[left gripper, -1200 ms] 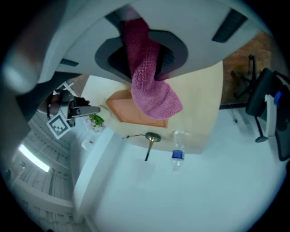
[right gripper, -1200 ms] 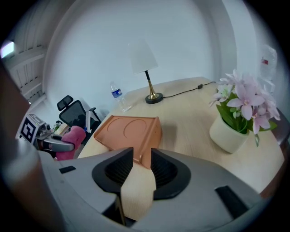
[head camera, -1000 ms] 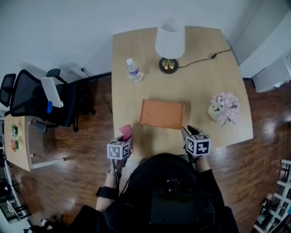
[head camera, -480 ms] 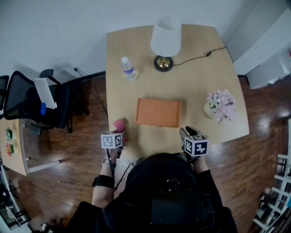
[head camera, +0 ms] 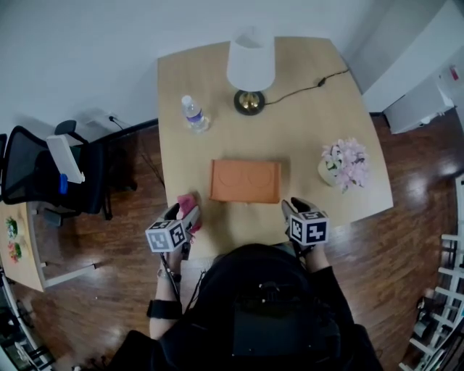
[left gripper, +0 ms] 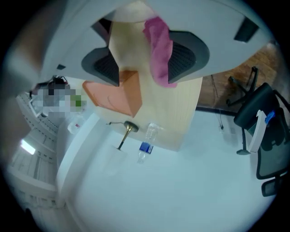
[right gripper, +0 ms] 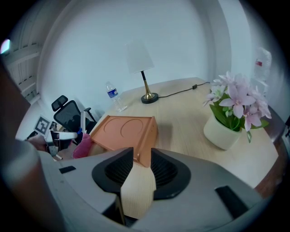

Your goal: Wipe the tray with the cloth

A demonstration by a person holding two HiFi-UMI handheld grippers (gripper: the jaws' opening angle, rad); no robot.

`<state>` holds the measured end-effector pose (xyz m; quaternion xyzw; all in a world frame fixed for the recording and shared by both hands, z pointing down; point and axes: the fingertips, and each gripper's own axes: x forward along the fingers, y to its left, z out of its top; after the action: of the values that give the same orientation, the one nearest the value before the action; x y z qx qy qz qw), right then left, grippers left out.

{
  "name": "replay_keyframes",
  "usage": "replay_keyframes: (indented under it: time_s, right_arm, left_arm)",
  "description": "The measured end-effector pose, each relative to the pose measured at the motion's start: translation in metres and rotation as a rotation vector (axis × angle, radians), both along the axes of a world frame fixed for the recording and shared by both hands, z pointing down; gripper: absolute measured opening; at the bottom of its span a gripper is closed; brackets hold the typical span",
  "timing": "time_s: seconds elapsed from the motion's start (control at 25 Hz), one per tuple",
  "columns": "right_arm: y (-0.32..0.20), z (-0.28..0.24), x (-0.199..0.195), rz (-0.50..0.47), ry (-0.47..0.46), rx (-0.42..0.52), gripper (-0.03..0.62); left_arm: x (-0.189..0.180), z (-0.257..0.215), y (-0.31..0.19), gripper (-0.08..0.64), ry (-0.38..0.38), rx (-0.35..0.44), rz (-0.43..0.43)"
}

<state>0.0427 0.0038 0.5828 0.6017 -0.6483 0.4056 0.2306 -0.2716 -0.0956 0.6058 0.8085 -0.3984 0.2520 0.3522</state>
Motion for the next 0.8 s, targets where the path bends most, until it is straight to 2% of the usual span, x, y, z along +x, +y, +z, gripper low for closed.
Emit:
replay_keyframes:
  time_s: [0.08, 0.2, 0.24, 0.28, 0.4, 0.44, 0.48, 0.6, 0.8]
  right_arm:
    - [-0.003, -0.002, -0.001, -0.002, -0.005, 0.004, 0.133]
    - [-0.007, -0.003, 0.001, -0.014, 0.009, 0.016, 0.133]
    - [-0.009, -0.004, 0.0, -0.022, 0.012, 0.021, 0.133]
    - [-0.011, -0.005, -0.001, -0.03, 0.011, 0.026, 0.133]
    - [-0.011, -0.008, -0.007, -0.055, 0.008, 0.03, 0.132]
    - [-0.011, -0.01, -0.008, -0.063, 0.009, 0.032, 0.122]
    - [-0.011, -0.011, -0.01, -0.073, 0.012, 0.035, 0.085]
    - [-0.009, -0.016, -0.013, -0.112, 0.013, 0.054, 0.011]
    - [-0.002, -0.019, -0.022, -0.195, -0.015, 0.071, 0.008]
  left_arm:
    - [0.018, -0.03, 0.0, 0.291, 0.047, 0.049, 0.029]
    - [0.055, -0.063, 0.008, 0.208, 0.04, 0.105, 0.139]
    - [0.069, -0.07, 0.012, 0.16, 0.027, 0.12, 0.18]
    - [0.082, -0.074, 0.016, 0.082, 0.016, 0.131, 0.218]
    - [0.115, -0.073, 0.03, 0.074, -0.011, 0.132, 0.315]
    - [0.124, -0.071, 0.034, 0.051, -0.017, 0.126, 0.338]
    - [0.13, -0.067, 0.039, 0.025, -0.022, 0.118, 0.358]
    - [0.142, -0.057, 0.051, 0.018, -0.043, 0.092, 0.416]
    - [0.147, -0.047, 0.061, 0.017, -0.07, 0.079, 0.464]
